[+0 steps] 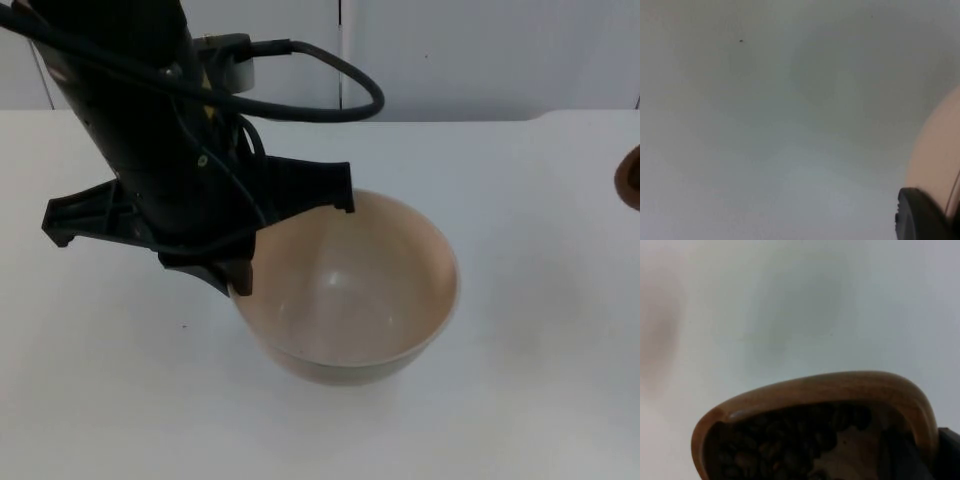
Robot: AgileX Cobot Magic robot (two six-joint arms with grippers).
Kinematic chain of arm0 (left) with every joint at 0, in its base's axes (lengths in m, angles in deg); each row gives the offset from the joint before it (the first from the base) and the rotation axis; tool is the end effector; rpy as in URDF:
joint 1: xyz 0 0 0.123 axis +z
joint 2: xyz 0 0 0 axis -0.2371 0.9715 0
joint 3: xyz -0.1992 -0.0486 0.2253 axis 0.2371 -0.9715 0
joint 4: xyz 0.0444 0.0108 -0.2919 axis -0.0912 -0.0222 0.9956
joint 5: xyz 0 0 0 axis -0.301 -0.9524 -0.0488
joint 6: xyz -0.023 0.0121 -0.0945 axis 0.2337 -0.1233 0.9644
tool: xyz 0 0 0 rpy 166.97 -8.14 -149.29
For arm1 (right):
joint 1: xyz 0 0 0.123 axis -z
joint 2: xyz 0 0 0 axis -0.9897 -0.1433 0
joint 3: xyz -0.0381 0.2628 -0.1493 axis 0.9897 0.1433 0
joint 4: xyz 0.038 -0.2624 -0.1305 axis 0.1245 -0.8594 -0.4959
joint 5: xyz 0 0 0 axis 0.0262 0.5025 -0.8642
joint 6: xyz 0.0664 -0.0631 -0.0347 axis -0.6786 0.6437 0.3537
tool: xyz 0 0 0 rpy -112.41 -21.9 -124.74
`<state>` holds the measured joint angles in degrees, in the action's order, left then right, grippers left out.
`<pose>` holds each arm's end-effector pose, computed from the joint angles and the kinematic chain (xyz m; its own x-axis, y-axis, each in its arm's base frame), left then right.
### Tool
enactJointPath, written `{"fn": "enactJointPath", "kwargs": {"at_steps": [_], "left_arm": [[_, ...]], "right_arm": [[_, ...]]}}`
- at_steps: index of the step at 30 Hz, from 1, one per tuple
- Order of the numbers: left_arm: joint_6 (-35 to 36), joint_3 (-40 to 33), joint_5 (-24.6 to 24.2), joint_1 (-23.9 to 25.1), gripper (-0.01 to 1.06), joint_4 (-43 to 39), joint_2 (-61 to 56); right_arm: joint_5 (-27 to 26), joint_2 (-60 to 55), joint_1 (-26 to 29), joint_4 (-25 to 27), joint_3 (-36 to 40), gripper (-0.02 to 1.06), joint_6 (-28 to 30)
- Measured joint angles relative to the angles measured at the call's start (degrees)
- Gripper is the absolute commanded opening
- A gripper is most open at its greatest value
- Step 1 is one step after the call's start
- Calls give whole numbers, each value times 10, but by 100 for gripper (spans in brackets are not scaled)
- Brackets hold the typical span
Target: Pick up the bowl with the left hand and pour the coffee beans from the cup into the bowl with the right hand.
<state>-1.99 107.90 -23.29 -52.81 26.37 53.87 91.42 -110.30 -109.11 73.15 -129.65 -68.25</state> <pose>0.2768 -0.2174 0.1932 -0.9657 -0.0642 -0.2517 -0.0279 0.9890 -0.1453 0.2606 0.1170 0.3004 -0.8865 -0.1544 -0.4363 -0.1579 0.9870 -0.0285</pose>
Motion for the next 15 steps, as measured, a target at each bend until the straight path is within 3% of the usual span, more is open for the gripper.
{"fn": "enactJointPath", "kwargs": {"at_steps": [11,15], "left_arm": [[0,0,0,0,0,1,0],[0,0,0,0,0,1,0]], "right_arm": [[41,-23,-1,20,-76,0,13],[55,-57,-26,21,-105,0,15]]}}
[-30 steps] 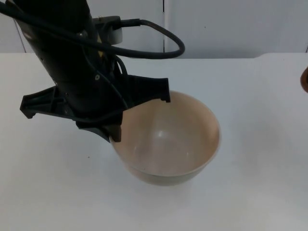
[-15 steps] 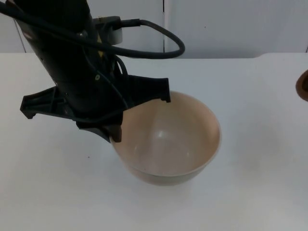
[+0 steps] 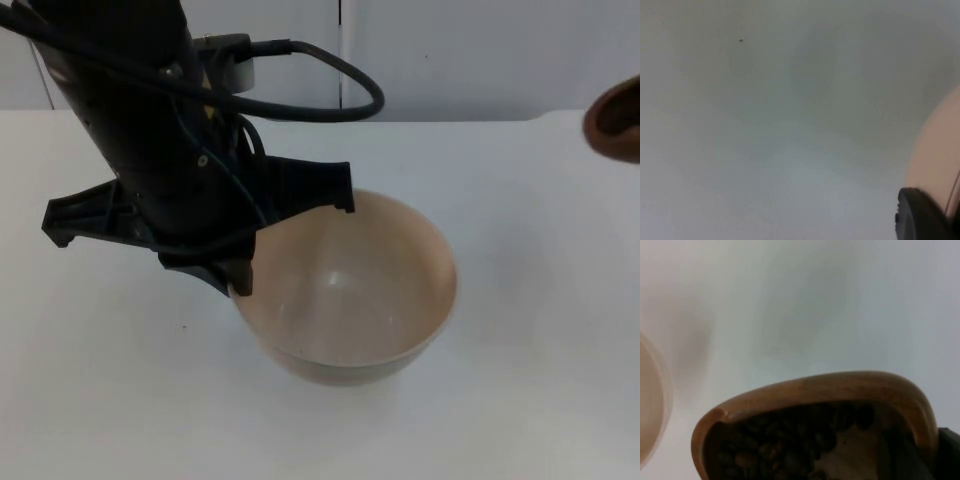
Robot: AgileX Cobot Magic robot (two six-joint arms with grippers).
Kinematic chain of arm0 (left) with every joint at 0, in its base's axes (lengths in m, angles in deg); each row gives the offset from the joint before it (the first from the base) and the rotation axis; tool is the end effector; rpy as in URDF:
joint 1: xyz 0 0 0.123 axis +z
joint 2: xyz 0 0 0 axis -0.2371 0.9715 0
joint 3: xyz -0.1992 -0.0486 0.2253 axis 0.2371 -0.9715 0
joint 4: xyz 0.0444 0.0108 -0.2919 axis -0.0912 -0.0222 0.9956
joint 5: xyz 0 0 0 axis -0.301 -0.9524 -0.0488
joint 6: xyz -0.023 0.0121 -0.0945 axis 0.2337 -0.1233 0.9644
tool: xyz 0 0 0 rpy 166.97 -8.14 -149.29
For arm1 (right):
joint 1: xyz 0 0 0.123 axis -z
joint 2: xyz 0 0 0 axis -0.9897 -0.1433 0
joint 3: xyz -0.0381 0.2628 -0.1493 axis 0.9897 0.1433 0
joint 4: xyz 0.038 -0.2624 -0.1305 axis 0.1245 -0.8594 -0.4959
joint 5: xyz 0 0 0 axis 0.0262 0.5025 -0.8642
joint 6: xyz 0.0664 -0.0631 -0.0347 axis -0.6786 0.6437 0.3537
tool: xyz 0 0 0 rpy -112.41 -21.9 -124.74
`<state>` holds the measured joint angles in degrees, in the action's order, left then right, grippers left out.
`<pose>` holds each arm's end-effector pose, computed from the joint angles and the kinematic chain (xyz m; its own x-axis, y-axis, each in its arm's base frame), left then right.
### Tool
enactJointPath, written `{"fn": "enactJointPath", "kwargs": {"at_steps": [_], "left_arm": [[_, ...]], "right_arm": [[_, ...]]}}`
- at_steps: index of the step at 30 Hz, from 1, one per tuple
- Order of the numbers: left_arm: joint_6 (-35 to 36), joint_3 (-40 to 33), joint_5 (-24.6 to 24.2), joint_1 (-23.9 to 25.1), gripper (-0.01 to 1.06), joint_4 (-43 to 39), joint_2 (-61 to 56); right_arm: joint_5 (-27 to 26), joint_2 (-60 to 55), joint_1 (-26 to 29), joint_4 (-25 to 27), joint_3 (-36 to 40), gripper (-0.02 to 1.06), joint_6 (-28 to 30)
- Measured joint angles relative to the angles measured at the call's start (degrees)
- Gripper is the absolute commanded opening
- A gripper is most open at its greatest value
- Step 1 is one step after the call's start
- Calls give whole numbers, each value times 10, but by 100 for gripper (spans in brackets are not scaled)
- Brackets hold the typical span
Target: Pick up the bowl with the left hand and pour the coffee beans from the cup into the bowl with the right hand.
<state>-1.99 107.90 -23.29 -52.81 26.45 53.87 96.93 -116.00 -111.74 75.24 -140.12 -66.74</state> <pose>0.2767 -0.2175 0.1932 -0.9658 -0.0651 -0.2509 -0.0287 0.9888 -0.1462 0.2805 0.1460 0.3273 -0.8887 -0.1913 -0.4167 -0.2054 0.9786 -0.0113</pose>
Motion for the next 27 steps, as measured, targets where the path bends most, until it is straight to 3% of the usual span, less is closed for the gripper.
{"fn": "enactJointPath", "kwargs": {"at_steps": [9,13,24,27], "left_arm": [[0,0,0,0,0,1,0],[0,0,0,0,0,1,0],[0,0,0,0,0,1,0],[0,0,0,0,0,1,0]], "right_arm": [[20,-90,-80,-23,-66,0,0],[31,-139,-133,-85,-105,0,-35],[35,-198,-193,-156,-166,0,-65],[42,-208,-220,-213,-174,0,-76]]}}
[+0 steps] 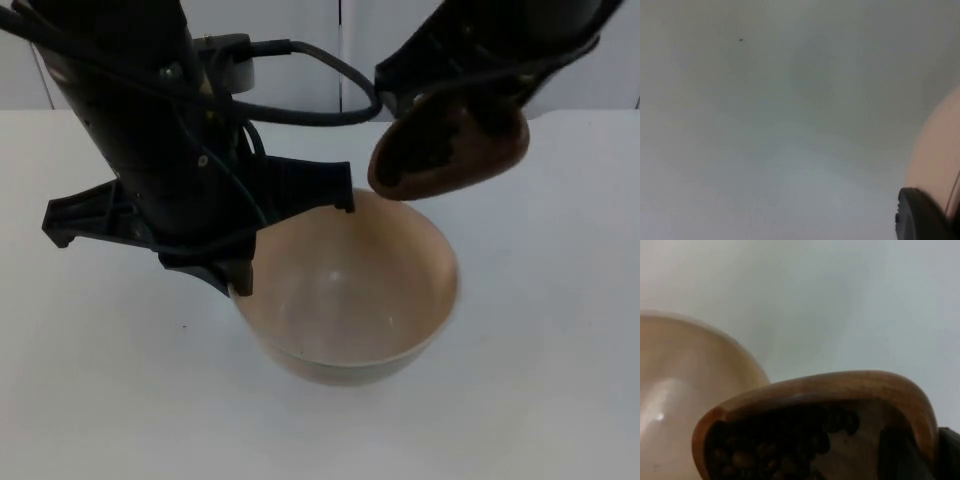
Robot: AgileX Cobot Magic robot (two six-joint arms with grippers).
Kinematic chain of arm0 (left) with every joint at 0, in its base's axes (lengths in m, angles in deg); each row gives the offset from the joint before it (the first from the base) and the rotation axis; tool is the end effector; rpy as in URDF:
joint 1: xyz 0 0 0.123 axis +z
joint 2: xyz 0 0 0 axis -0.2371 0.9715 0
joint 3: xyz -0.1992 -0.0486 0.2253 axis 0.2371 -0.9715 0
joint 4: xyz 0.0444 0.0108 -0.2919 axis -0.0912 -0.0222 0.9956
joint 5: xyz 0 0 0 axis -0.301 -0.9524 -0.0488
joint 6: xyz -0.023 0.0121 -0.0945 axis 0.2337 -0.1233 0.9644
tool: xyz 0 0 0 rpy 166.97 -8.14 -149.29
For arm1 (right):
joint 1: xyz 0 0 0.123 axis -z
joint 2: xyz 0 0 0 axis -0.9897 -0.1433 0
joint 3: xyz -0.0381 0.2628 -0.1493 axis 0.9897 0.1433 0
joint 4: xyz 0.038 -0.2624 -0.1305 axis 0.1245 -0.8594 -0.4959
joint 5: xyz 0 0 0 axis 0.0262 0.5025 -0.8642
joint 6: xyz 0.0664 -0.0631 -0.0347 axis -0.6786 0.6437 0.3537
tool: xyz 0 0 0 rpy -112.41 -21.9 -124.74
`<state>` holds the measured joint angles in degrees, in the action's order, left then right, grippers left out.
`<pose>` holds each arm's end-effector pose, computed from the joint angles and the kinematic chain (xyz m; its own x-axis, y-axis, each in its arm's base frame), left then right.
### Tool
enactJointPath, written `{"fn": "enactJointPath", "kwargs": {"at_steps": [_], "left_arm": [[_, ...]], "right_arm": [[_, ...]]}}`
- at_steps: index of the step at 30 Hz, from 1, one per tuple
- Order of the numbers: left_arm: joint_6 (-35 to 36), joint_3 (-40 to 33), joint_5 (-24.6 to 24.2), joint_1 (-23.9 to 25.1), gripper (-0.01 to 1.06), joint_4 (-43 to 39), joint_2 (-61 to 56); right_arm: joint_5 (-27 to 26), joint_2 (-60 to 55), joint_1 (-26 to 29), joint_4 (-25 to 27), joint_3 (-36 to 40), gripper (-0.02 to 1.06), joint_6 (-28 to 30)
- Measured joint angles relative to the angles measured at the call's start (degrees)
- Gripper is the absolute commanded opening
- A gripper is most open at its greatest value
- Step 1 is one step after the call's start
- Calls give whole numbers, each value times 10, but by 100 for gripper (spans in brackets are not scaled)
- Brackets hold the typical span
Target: Pick up the bowl with the left hand and pour the coffee beans from the cup into the bowl with the right hand.
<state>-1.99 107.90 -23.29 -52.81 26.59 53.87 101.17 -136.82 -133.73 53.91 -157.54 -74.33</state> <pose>0.2766 -0.2176 0.1932 -0.9661 -0.0667 -0.2495 -0.0301 0.9886 -0.1478 0.2904 0.2978 0.3030 -0.7179 -0.5536 -0.4221 -0.4398 0.8306 -0.3414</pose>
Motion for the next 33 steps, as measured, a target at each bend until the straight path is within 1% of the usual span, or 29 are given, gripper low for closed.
{"fn": "enactJointPath", "kwargs": {"at_steps": [1,2,5,7,11,22,26,33], "left_arm": [[0,0,0,0,0,0,0],[0,0,0,0,0,0,0],[0,0,0,0,0,0,0],[0,0,0,0,0,0,0],[0,0,0,0,0,0,0],[0,0,0,0,0,0,0],[0,0,0,0,0,0,0],[0,0,0,0,0,0,0]], "right_arm": [[3,0,-8,-17,0,0,-1],[3,0,-8,-17,0,0,-1],[6,0,-29,-71,-3,0,-5],[6,0,-40,-94,-4,0,-5],[6,0,-49,-114,-5,0,-6],[6,21,-49,-148,-5,0,-4],[6,29,-49,-153,-7,0,13],[6,29,-49,-153,-11,0,59]]}}
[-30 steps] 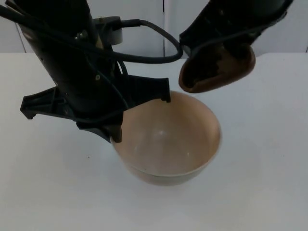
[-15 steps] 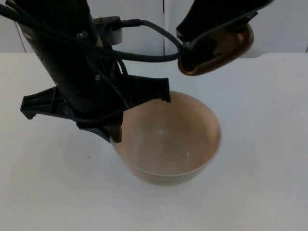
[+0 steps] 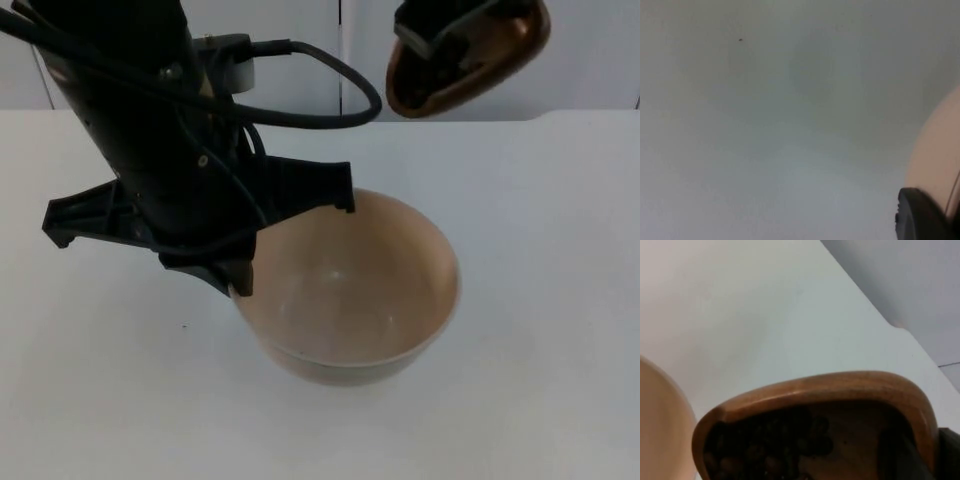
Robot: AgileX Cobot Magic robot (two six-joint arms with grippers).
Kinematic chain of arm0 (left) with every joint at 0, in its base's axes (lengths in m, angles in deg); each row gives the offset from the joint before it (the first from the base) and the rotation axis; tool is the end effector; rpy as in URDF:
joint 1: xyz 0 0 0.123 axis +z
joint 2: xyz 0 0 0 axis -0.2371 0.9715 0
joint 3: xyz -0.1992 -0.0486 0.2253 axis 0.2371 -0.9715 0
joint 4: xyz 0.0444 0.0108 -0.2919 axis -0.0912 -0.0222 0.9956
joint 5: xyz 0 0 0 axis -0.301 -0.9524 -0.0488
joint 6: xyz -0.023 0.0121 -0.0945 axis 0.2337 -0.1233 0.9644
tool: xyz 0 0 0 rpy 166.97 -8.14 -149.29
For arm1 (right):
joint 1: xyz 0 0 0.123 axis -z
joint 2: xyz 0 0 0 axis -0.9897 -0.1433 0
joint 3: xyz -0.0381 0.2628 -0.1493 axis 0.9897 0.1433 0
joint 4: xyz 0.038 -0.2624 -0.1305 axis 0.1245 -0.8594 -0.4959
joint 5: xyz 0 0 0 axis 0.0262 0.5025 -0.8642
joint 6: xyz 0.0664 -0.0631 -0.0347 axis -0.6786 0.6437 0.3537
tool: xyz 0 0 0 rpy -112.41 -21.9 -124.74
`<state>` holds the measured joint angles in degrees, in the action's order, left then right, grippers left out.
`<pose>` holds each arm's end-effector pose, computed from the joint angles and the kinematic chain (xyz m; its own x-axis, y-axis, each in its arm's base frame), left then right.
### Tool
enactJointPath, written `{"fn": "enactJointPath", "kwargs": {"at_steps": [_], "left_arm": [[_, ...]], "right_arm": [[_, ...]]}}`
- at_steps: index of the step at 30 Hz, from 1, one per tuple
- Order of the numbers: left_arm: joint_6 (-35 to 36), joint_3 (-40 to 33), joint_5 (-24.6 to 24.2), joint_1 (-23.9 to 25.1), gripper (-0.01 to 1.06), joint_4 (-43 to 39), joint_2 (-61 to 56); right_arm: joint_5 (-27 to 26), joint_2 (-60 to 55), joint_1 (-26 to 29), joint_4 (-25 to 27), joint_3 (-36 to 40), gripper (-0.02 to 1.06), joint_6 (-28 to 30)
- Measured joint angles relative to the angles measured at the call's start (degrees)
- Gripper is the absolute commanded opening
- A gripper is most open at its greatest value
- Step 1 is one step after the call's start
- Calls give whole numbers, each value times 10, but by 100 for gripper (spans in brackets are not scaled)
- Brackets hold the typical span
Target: Pick up the bowl with the left hand and pour the coffee beans from the cup into the bowl with the right hand.
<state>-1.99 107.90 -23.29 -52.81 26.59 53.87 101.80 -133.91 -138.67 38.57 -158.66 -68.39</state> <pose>0.2766 -0.2176 0.1932 -0.9661 -0.0667 -0.2495 -0.0301 0.9886 -0.1478 0.2755 0.3049 0.3446 -0.4836 -0.7460 -0.4578 -0.4691 0.6625 -0.5840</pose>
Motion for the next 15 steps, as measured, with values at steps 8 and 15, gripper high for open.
{"fn": "enactJointPath", "kwargs": {"at_steps": [8,15], "left_arm": [[0,0,0,0,0,0,0],[0,0,1,0,0,0,0]], "right_arm": [[0,0,-2,-11,-5,0,19],[0,0,-33,-45,-13,0,55]]}}
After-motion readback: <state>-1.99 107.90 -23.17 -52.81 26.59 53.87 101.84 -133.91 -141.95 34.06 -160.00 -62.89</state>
